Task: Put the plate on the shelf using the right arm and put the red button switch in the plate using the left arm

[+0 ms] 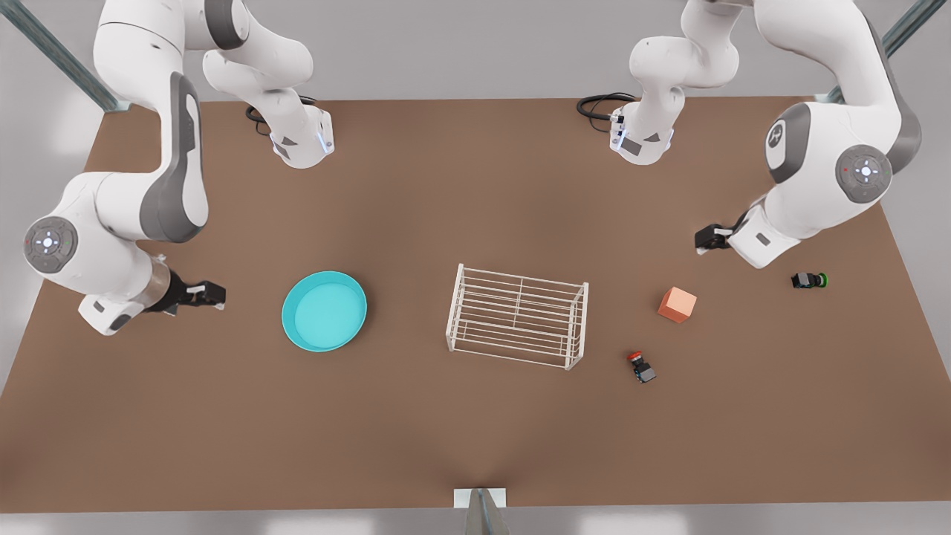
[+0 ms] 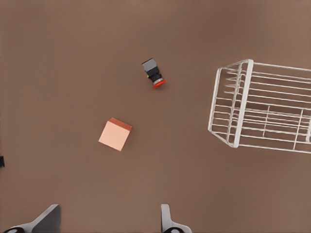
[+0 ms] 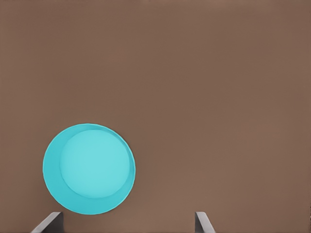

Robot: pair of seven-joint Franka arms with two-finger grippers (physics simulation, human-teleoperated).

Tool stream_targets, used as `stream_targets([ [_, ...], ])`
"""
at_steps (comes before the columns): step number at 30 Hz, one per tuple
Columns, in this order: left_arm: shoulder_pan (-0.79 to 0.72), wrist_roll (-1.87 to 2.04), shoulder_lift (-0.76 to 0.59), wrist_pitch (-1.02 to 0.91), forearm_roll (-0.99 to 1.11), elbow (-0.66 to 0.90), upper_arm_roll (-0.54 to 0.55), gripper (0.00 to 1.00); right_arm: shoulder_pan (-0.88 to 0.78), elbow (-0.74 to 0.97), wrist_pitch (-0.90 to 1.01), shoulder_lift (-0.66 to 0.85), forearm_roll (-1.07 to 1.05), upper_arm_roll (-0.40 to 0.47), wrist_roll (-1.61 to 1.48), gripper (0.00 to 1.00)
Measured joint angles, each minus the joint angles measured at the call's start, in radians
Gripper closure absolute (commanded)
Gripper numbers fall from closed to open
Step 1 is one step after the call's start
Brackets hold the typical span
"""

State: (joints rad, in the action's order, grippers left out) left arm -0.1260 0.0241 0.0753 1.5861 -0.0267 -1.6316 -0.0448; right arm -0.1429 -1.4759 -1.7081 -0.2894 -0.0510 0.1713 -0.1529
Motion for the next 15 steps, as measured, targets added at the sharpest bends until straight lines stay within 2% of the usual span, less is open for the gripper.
stream_targets([
  [11, 0.079, -0.045, 0.013, 0.063, -0.004, -0.025, -0.01, 0.0, -0.04, -0.007, -0.018, -0.07, -0.017, -0.027, -0.036, 0.0],
  [15, 0.086, -0.055, -0.008, 0.004, -0.004, -0.03, -0.007, 0.0, -0.04, -0.133, -0.059, -0.066, -0.038, -0.027, -0.04, 0.0],
])
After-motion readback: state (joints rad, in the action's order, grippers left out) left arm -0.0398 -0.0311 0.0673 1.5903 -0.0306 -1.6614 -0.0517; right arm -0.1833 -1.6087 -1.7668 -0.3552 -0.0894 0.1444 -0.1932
